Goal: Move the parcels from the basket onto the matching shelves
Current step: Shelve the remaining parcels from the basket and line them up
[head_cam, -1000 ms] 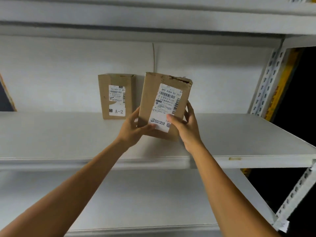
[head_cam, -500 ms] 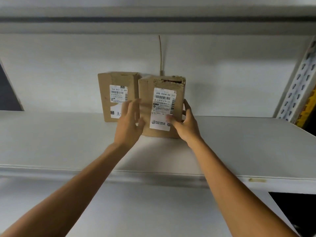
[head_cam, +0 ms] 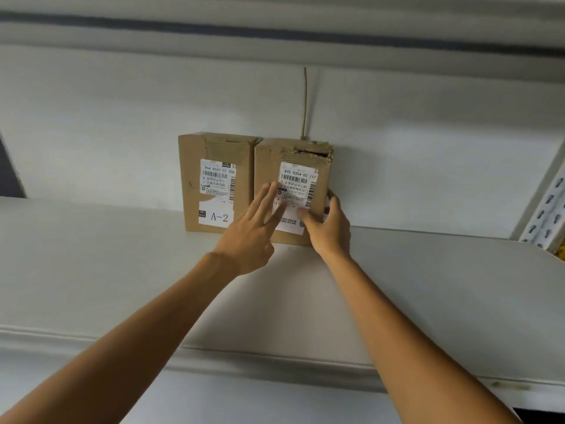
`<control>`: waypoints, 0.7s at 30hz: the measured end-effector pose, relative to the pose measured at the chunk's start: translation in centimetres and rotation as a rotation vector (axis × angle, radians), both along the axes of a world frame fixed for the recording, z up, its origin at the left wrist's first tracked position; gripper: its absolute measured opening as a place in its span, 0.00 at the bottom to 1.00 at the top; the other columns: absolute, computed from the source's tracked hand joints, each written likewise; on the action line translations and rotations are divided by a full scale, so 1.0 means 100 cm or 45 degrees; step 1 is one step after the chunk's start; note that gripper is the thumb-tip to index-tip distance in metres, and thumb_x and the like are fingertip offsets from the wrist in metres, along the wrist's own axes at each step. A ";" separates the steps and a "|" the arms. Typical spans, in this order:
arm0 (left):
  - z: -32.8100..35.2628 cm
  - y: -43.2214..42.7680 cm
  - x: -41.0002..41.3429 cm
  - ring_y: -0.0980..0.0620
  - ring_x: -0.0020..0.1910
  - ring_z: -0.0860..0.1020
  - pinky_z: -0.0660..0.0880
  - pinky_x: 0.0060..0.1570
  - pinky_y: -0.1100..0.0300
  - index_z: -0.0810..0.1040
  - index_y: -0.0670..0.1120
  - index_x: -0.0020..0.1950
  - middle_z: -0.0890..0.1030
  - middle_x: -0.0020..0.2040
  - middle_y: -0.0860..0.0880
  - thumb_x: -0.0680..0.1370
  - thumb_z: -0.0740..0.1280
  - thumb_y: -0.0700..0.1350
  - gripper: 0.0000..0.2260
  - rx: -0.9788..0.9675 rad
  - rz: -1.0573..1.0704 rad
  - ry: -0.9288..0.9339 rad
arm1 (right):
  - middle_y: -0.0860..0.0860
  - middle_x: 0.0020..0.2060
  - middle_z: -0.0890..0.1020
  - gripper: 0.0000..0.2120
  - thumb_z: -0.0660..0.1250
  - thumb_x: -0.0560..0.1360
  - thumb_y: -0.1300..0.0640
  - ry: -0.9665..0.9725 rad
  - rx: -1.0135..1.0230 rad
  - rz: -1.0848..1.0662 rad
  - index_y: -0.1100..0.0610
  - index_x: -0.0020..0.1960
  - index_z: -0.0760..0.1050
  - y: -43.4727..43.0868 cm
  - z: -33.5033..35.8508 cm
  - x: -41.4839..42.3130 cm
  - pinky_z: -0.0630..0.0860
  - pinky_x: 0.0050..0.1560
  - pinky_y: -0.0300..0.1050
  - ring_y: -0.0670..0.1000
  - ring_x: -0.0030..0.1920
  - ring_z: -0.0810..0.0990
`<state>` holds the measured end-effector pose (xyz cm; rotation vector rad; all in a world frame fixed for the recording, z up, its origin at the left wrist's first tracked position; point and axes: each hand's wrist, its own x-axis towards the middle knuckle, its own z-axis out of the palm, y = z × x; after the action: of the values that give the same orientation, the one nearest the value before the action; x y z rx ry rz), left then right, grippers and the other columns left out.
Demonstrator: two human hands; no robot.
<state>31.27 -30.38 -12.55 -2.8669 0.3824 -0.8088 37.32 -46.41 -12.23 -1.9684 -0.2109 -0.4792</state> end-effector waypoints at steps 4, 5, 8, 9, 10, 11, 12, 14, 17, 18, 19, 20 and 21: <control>0.005 0.009 0.009 0.51 0.71 0.25 0.74 0.54 0.61 0.44 0.50 0.78 0.23 0.72 0.50 0.77 0.61 0.48 0.35 -0.030 -0.036 0.132 | 0.50 0.61 0.80 0.29 0.71 0.73 0.45 0.021 -0.030 -0.014 0.48 0.71 0.67 0.006 0.004 0.010 0.74 0.58 0.50 0.56 0.60 0.78; 0.006 0.011 0.011 0.52 0.71 0.24 0.75 0.53 0.62 0.43 0.50 0.78 0.22 0.71 0.51 0.77 0.62 0.48 0.36 -0.021 -0.036 0.141 | 0.49 0.60 0.80 0.28 0.71 0.73 0.45 0.024 -0.042 -0.021 0.48 0.70 0.67 0.006 0.005 0.011 0.74 0.58 0.50 0.56 0.60 0.78; 0.004 0.012 0.011 0.53 0.70 0.24 0.74 0.55 0.60 0.45 0.51 0.78 0.21 0.71 0.52 0.77 0.63 0.50 0.36 -0.034 -0.040 0.157 | 0.50 0.58 0.81 0.26 0.70 0.73 0.45 0.034 -0.086 -0.034 0.47 0.69 0.68 0.006 0.005 0.010 0.73 0.56 0.49 0.56 0.58 0.79; 0.004 0.010 0.010 0.53 0.70 0.24 0.73 0.58 0.58 0.47 0.51 0.78 0.21 0.70 0.53 0.77 0.63 0.51 0.35 -0.056 -0.037 0.169 | 0.52 0.59 0.80 0.26 0.70 0.73 0.46 0.065 -0.095 -0.034 0.48 0.68 0.68 0.006 0.005 0.009 0.73 0.57 0.50 0.56 0.59 0.78; 0.003 0.009 0.008 0.54 0.70 0.24 0.71 0.62 0.56 0.48 0.52 0.78 0.21 0.70 0.53 0.77 0.63 0.51 0.34 -0.083 -0.039 0.196 | 0.53 0.61 0.79 0.27 0.70 0.73 0.46 0.113 -0.099 -0.039 0.49 0.69 0.67 0.006 0.006 0.008 0.73 0.58 0.50 0.57 0.60 0.77; 0.003 0.007 0.005 0.54 0.71 0.25 0.67 0.66 0.53 0.49 0.52 0.78 0.22 0.71 0.54 0.77 0.63 0.52 0.34 -0.117 -0.051 0.236 | 0.55 0.63 0.77 0.29 0.69 0.74 0.46 0.162 -0.097 -0.046 0.52 0.71 0.66 0.006 0.007 0.005 0.73 0.60 0.52 0.58 0.62 0.75; 0.003 0.006 0.002 0.54 0.72 0.26 0.63 0.69 0.50 0.49 0.54 0.78 0.25 0.72 0.54 0.77 0.64 0.51 0.34 -0.152 -0.075 0.278 | 0.57 0.65 0.75 0.31 0.68 0.74 0.45 0.185 -0.087 -0.041 0.54 0.73 0.63 0.005 0.007 0.002 0.73 0.62 0.54 0.59 0.64 0.74; 0.004 0.008 -0.004 0.53 0.75 0.32 0.58 0.71 0.45 0.47 0.57 0.78 0.33 0.76 0.55 0.77 0.65 0.50 0.35 -0.181 -0.125 0.360 | 0.56 0.65 0.75 0.30 0.67 0.75 0.45 0.147 -0.066 0.019 0.55 0.73 0.63 0.000 0.008 -0.007 0.73 0.62 0.54 0.58 0.63 0.74; 0.010 0.011 -0.016 0.49 0.77 0.42 0.57 0.70 0.41 0.45 0.61 0.77 0.42 0.78 0.54 0.78 0.65 0.49 0.36 -0.228 -0.129 0.459 | 0.53 0.67 0.73 0.29 0.69 0.74 0.45 0.097 -0.120 0.129 0.52 0.71 0.67 -0.019 0.011 -0.023 0.71 0.63 0.48 0.54 0.66 0.72; 0.014 0.010 -0.020 0.48 0.77 0.45 0.58 0.70 0.42 0.44 0.62 0.76 0.45 0.79 0.54 0.78 0.65 0.49 0.36 -0.277 -0.130 0.481 | 0.53 0.68 0.71 0.29 0.69 0.73 0.44 0.103 -0.177 0.165 0.52 0.71 0.67 -0.026 0.011 -0.029 0.69 0.64 0.46 0.54 0.67 0.71; 0.017 0.008 -0.024 0.48 0.77 0.49 0.58 0.70 0.43 0.43 0.63 0.76 0.48 0.79 0.53 0.78 0.65 0.49 0.36 -0.330 -0.134 0.502 | 0.52 0.69 0.70 0.30 0.69 0.73 0.43 0.109 -0.237 0.198 0.51 0.71 0.68 -0.034 0.011 -0.035 0.67 0.63 0.44 0.53 0.68 0.69; 0.021 0.005 -0.027 0.47 0.76 0.52 0.58 0.70 0.44 0.43 0.64 0.76 0.52 0.78 0.52 0.78 0.65 0.49 0.36 -0.378 -0.139 0.527 | 0.52 0.70 0.69 0.31 0.69 0.73 0.43 0.105 -0.294 0.221 0.52 0.72 0.67 -0.040 0.011 -0.041 0.65 0.63 0.43 0.54 0.69 0.68; 0.025 0.002 -0.030 0.47 0.76 0.55 0.58 0.70 0.45 0.44 0.64 0.76 0.56 0.78 0.51 0.79 0.65 0.48 0.36 -0.417 -0.146 0.558 | 0.52 0.70 0.68 0.32 0.69 0.73 0.42 0.099 -0.347 0.230 0.52 0.73 0.66 -0.047 0.011 -0.049 0.64 0.64 0.44 0.54 0.70 0.66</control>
<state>28.24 -30.19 -10.08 -3.3548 0.5066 -0.2631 32.45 -51.10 -11.08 -2.2036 -0.4192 -0.2656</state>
